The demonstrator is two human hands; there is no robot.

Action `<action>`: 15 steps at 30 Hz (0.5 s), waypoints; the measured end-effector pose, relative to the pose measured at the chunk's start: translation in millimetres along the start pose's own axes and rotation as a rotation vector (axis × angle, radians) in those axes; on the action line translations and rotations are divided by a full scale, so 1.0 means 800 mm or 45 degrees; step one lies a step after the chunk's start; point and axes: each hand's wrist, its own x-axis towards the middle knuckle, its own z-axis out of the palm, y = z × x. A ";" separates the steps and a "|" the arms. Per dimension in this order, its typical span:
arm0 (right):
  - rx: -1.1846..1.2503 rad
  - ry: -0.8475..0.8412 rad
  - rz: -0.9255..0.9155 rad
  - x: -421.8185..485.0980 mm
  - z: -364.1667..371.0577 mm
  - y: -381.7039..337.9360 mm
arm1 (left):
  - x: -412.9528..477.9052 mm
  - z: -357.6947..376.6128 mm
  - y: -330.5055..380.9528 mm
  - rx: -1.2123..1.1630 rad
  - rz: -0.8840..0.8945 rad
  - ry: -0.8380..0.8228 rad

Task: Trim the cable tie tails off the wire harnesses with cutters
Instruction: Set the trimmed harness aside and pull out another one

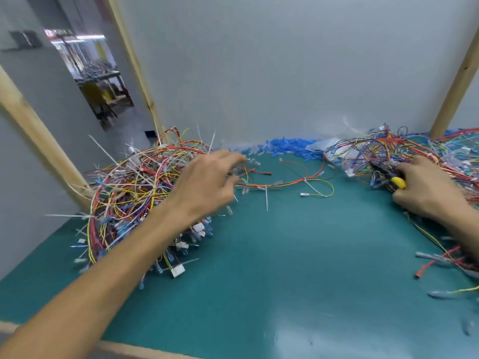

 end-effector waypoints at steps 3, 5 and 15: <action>0.015 0.013 0.008 -0.003 -0.001 -0.004 | 0.044 -0.022 -0.055 0.408 -0.156 0.057; 0.012 0.023 0.010 -0.006 -0.003 -0.006 | 0.063 -0.031 -0.080 0.656 -0.285 -0.201; 0.021 0.035 0.020 -0.011 -0.004 -0.007 | 0.060 0.065 -0.014 0.680 0.253 -0.493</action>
